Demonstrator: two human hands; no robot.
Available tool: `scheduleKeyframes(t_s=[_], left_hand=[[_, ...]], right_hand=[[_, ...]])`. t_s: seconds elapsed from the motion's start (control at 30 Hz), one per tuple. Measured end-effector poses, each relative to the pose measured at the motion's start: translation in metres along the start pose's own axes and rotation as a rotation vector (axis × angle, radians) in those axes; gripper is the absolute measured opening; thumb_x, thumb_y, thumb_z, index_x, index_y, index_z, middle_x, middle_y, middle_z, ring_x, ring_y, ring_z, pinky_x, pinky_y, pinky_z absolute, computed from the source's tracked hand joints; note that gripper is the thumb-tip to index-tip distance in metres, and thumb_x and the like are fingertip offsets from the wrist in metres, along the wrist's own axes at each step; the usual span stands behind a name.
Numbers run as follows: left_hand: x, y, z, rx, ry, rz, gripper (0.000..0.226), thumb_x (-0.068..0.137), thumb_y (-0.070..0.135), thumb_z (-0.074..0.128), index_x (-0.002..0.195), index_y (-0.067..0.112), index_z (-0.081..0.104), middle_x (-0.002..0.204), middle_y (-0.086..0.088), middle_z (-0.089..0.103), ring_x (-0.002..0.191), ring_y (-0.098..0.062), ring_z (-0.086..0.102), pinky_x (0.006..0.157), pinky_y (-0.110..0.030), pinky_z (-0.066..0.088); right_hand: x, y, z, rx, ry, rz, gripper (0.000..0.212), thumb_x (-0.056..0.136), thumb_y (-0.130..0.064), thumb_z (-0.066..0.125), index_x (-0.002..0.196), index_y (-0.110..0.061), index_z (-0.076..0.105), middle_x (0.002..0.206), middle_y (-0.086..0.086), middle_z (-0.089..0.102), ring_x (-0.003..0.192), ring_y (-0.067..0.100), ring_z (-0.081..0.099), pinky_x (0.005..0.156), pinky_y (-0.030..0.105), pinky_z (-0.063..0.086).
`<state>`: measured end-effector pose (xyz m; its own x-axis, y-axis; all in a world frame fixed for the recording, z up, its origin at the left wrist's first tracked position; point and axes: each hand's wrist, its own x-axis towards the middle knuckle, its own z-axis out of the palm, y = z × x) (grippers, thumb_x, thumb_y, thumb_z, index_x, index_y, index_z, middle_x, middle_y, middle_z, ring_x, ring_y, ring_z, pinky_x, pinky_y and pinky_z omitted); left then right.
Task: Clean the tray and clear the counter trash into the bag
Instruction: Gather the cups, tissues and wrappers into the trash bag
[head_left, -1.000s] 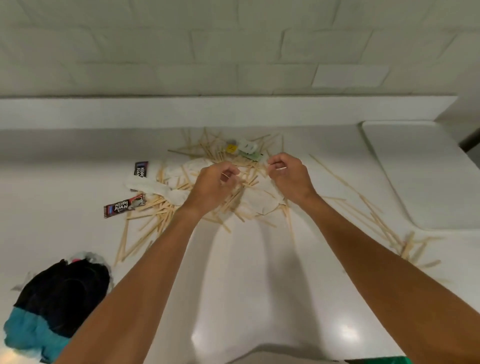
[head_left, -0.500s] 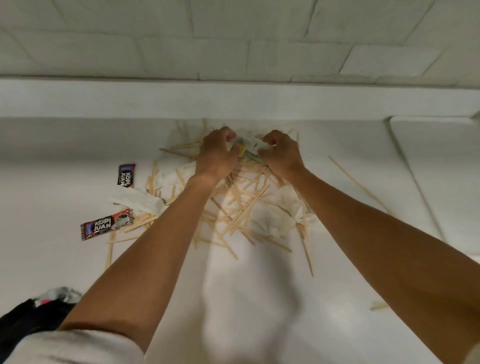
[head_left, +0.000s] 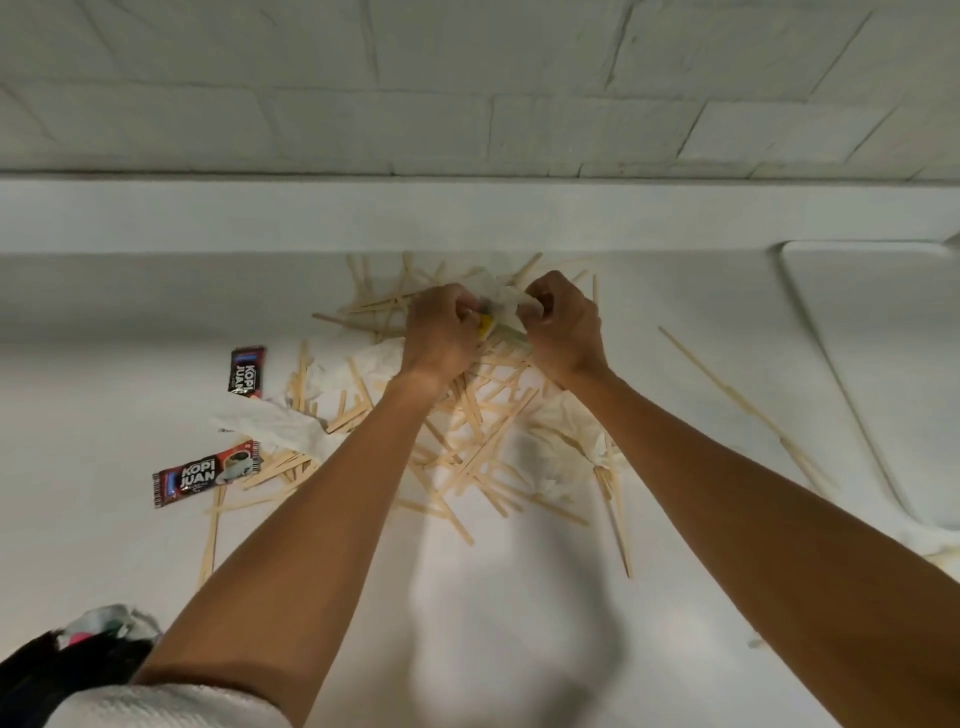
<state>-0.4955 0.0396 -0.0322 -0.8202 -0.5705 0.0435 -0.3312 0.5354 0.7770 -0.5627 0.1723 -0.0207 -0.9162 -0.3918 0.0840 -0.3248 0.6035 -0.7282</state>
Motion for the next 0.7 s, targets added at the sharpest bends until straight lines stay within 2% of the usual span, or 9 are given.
scheduleKeyframes(t_s=[0.1,0.17,0.23,0.3,0.37,0.5,0.6,0.7], left_hand=[[-0.007,-0.001,-0.003,-0.013,-0.065,-0.019,0.011,0.089,0.011,0.062,0.095,0.016,0.070,0.094,0.004,0.070,0.085,-0.008,0.064,0.070,-0.011,0.046],[-0.010,-0.001,-0.003,0.036,-0.087,-0.009,0.011,0.091,0.016,0.063,0.102,0.015,0.067,0.100,0.002,0.067,0.088,-0.011,0.063,0.065,-0.011,0.042],[-0.010,0.000,-0.003,0.085,-0.119,-0.001,0.027,0.091,0.025,0.065,0.115,0.014,0.060,0.111,-0.005,0.060,0.094,-0.016,0.060,0.071,-0.019,0.046],[-0.006,0.000,-0.001,0.176,-0.185,0.005,0.040,0.090,0.028,0.063,0.127,0.017,0.053,0.124,-0.010,0.052,0.110,-0.024,0.054,0.090,-0.035,0.049],[-0.003,0.001,0.001,0.327,-0.261,0.037,0.042,0.089,0.029,0.062,0.129,0.023,0.053,0.128,-0.011,0.049,0.118,-0.031,0.050,0.097,-0.045,0.047],[-0.004,0.007,0.006,0.435,-0.293,0.067,0.019,0.087,0.025,0.064,0.105,0.027,0.067,0.120,-0.010,0.047,0.113,-0.034,0.049,0.095,-0.047,0.048],[-0.009,0.008,0.006,0.418,-0.263,0.079,0.014,0.086,0.026,0.063,0.098,0.020,0.065,0.116,-0.012,0.046,0.108,-0.035,0.048,0.094,-0.046,0.047],[-0.020,0.011,0.003,0.306,-0.228,0.162,0.014,0.089,0.026,0.061,0.096,0.014,0.062,0.108,-0.009,0.056,0.103,-0.029,0.053,0.086,-0.041,0.048]], right_hand=[[-0.009,-0.002,-0.013,0.100,-0.033,0.008,0.005,0.090,-0.013,0.056,0.093,-0.015,0.059,0.081,-0.008,0.062,0.071,0.000,0.057,0.058,0.007,0.042],[-0.019,-0.002,-0.021,0.121,-0.090,0.037,0.008,0.090,-0.013,0.058,0.097,-0.015,0.061,0.083,-0.009,0.063,0.071,-0.002,0.059,0.053,0.001,0.040],[-0.029,-0.001,-0.028,0.100,-0.113,0.040,0.012,0.090,-0.014,0.061,0.102,-0.016,0.062,0.088,-0.007,0.064,0.072,0.002,0.060,0.052,-0.001,0.037],[-0.039,0.002,-0.035,0.107,-0.114,0.054,0.014,0.089,-0.014,0.063,0.104,-0.015,0.063,0.089,-0.007,0.063,0.070,0.000,0.058,0.050,-0.001,0.037],[-0.049,0.007,-0.044,0.131,-0.109,0.073,0.014,0.089,-0.013,0.063,0.103,-0.015,0.064,0.088,-0.006,0.063,0.069,0.000,0.058,0.050,0.001,0.038],[-0.063,0.020,-0.062,0.177,-0.074,0.119,0.013,0.088,-0.014,0.064,0.100,-0.018,0.064,0.090,-0.003,0.067,0.077,0.010,0.064,0.061,0.013,0.048],[-0.067,0.025,-0.072,0.180,-0.057,0.148,0.012,0.089,-0.014,0.065,0.099,-0.021,0.064,0.086,-0.007,0.064,0.071,0.003,0.062,0.053,0.009,0.044],[-0.072,0.025,-0.076,0.215,-0.046,0.173,0.011,0.088,-0.014,0.065,0.097,-0.020,0.064,0.082,-0.011,0.062,0.072,0.001,0.060,0.052,0.009,0.044]])
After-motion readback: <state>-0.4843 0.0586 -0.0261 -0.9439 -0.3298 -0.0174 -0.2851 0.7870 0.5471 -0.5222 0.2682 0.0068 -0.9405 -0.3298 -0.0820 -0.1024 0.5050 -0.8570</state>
